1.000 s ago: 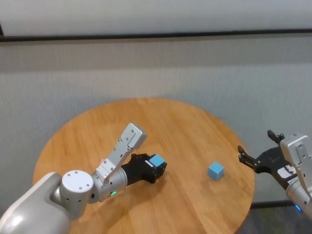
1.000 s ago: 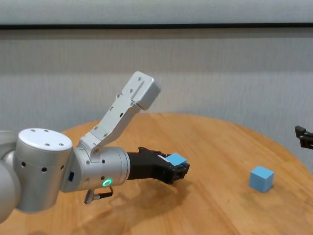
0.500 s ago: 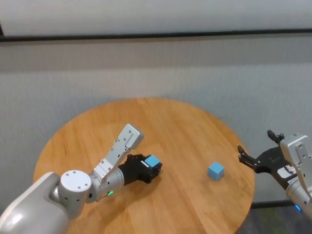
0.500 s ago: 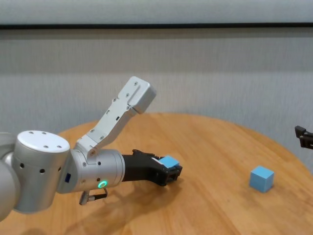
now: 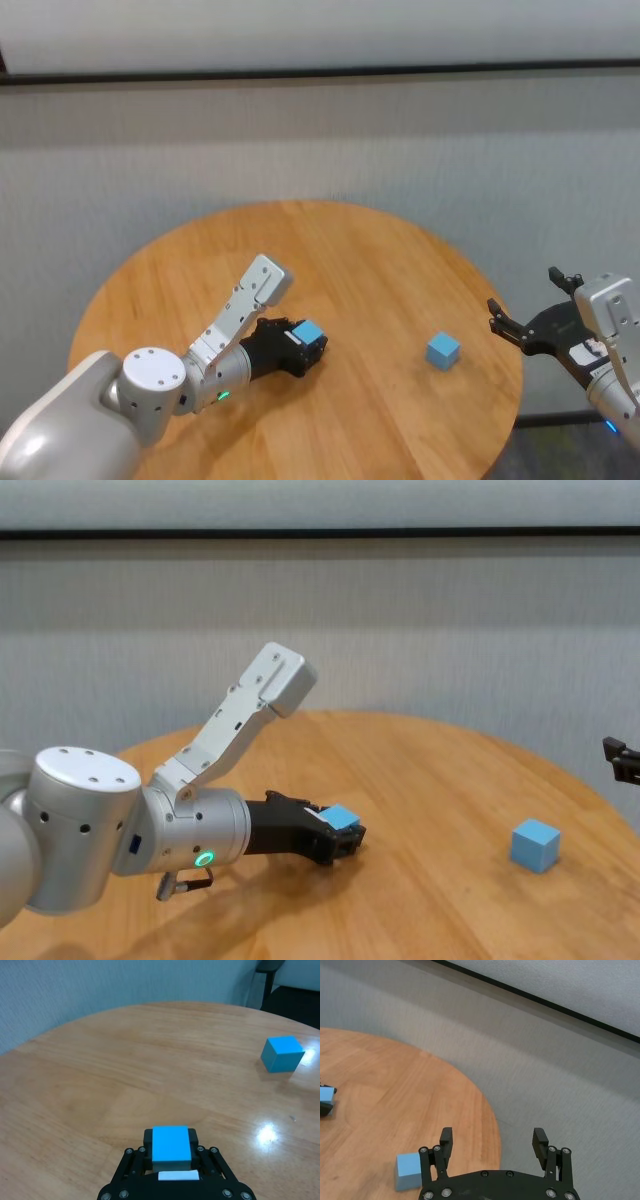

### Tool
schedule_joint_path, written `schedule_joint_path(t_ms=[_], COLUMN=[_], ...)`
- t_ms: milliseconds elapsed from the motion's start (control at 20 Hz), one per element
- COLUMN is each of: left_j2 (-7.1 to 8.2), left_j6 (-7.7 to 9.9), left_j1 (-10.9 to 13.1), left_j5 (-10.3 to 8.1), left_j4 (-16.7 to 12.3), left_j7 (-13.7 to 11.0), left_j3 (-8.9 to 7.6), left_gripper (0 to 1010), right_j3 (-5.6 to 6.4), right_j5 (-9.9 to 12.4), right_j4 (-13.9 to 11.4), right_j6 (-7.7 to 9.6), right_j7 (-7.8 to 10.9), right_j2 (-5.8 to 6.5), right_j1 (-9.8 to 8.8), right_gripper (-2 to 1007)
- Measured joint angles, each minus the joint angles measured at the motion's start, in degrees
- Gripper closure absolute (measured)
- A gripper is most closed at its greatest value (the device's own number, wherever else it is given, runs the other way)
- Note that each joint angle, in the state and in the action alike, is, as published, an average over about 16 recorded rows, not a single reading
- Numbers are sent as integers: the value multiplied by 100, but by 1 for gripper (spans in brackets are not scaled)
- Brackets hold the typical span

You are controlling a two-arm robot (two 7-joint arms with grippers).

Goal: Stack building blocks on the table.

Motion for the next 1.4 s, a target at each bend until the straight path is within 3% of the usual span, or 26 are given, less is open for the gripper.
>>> schedule_joint_path(t_ms=[350, 600, 900, 1400], left_j2=[6, 104, 434, 1364], left_j6=[17, 81, 258, 493], left_j1=[13, 140, 512, 1641], left_j5=[32, 9, -64, -391], left_j4=[-39, -376, -1238, -3207], left_j7=[-5, 35, 101, 107], left_j3=[-63, -144, -284, -641], left_gripper=[401, 234, 88, 8], right_j3=[0, 0, 0, 0], right_j5=[0, 0, 0, 0], right_j4=[0, 0, 0, 0], right_j6=[0, 0, 0, 0], right_j7=[0, 0, 0, 0], right_j2=[0, 0, 0, 0], right_j1=[0, 0, 0, 0], right_gripper=[0, 0, 0, 0])
